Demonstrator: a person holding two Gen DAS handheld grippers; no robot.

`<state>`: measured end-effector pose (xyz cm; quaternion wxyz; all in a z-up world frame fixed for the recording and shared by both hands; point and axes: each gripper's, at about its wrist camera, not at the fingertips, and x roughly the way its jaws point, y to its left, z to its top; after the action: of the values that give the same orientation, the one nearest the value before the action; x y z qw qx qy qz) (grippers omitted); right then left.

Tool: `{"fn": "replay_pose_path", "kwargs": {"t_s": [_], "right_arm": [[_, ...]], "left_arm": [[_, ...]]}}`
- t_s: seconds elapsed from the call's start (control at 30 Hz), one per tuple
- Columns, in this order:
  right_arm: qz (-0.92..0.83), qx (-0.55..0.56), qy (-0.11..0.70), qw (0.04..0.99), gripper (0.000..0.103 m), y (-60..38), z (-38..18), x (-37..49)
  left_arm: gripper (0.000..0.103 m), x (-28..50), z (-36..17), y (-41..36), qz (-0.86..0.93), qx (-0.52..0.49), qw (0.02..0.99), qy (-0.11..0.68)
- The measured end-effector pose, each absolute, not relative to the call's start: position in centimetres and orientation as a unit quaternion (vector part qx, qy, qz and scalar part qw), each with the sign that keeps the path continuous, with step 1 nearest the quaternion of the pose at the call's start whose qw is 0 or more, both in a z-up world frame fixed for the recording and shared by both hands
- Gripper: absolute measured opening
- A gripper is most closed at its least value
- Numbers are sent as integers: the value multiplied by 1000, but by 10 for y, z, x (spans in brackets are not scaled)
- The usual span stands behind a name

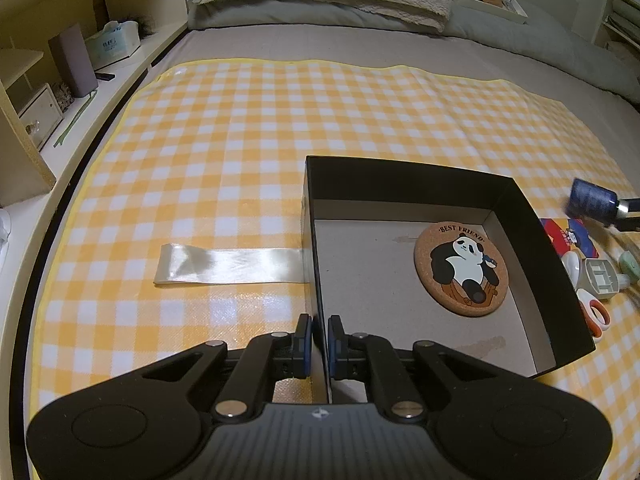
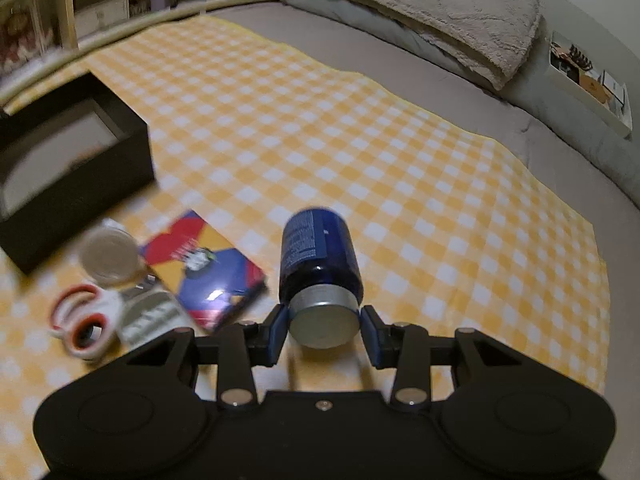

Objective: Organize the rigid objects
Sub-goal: 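Lower the right tool over the blue pill bottle and grasp its body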

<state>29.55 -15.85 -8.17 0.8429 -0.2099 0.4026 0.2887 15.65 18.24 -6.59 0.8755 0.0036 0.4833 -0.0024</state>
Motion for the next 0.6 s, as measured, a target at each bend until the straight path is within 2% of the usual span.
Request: {"fn": "replay_pose_path", "kwargs": {"t_s": [0.27,0.6], "right_arm": [[279,-159,415,851,40,-169,-53,283],[244,-116,414,870,40,-155,-54,305]], "left_arm": [[10,157,-66,182,-2,5,876,483],[9,156,-66,182,-2,6,876,483]]}}
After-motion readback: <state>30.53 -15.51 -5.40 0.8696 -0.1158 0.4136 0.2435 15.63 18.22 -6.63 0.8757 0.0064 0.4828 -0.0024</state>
